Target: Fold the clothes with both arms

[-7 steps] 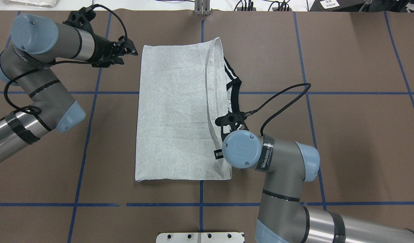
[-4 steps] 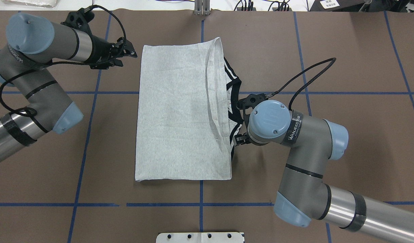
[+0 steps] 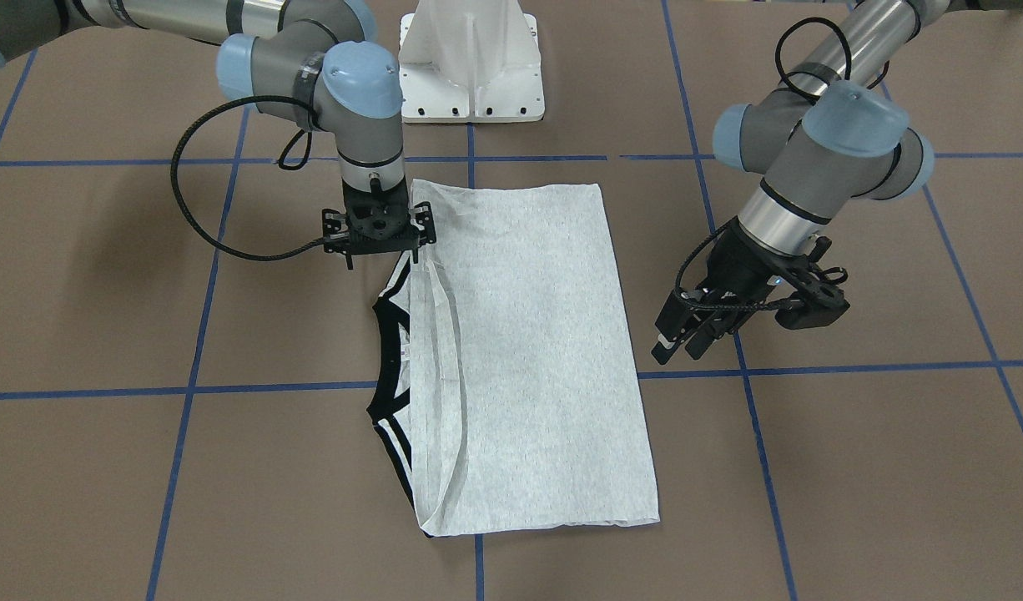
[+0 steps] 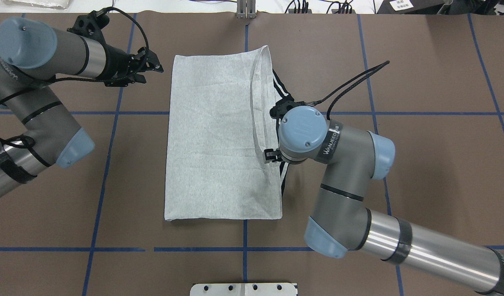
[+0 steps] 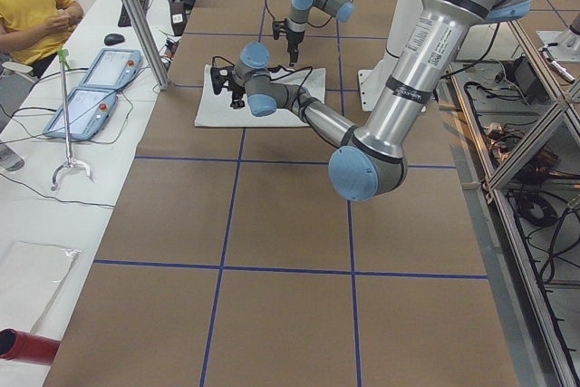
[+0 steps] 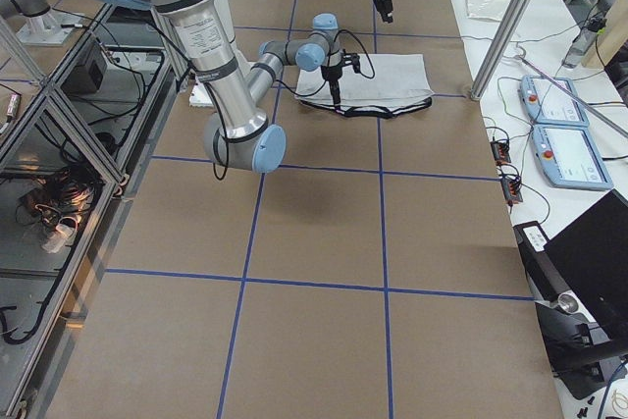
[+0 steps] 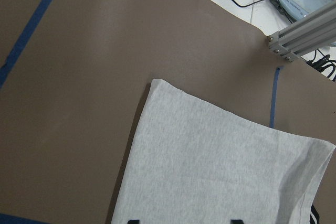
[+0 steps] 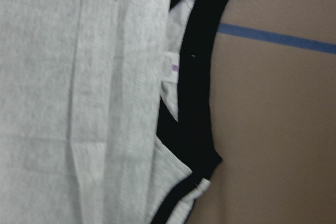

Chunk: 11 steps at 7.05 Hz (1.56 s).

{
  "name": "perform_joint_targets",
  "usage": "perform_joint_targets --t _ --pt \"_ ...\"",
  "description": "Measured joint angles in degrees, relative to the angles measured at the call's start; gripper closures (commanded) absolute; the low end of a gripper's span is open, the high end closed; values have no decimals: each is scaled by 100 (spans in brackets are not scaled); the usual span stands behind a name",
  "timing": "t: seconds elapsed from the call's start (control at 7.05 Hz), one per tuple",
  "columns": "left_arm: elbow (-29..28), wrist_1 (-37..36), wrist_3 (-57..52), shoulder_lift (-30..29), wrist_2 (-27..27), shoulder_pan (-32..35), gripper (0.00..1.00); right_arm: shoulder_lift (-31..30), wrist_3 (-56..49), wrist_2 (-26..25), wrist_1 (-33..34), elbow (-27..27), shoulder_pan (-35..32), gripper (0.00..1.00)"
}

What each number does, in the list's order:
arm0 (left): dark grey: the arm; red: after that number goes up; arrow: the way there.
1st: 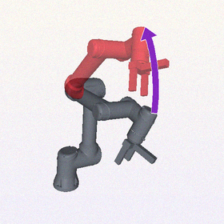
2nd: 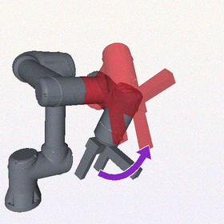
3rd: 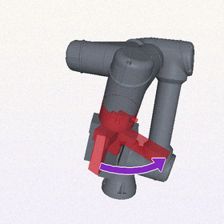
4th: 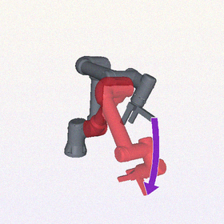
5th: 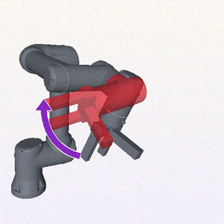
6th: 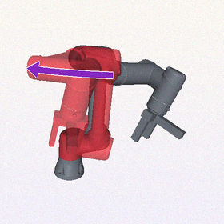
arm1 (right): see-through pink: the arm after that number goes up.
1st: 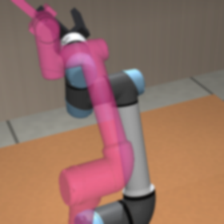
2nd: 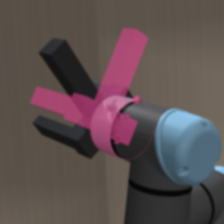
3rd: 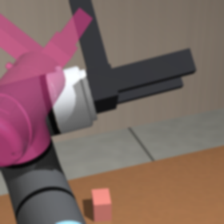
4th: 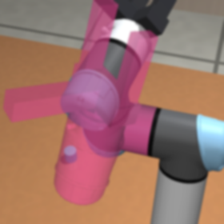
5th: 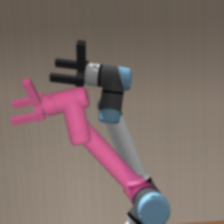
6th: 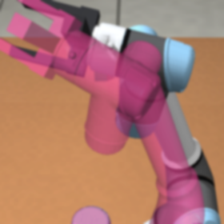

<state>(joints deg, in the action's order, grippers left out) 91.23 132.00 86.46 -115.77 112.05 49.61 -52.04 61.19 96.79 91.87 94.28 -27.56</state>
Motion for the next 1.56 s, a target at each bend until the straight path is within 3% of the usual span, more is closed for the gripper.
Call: perform_joint_targets --t 0.28,0.71,1.13,1.56 --pt "183 -6 2 156 138 22 35 654 -53 -177 -390 -952 -49 0" --pt "209 -8 8 185 176 31 34 903 -371 -320 -511 -1539 -215 0" --pt "247 -8 12 187 184 31 34 564 -867 -277 -520 -1481 -476 0" --pt "313 -60 23 187 193 31 34 53 -1066 -139 -459 -845 -701 0"
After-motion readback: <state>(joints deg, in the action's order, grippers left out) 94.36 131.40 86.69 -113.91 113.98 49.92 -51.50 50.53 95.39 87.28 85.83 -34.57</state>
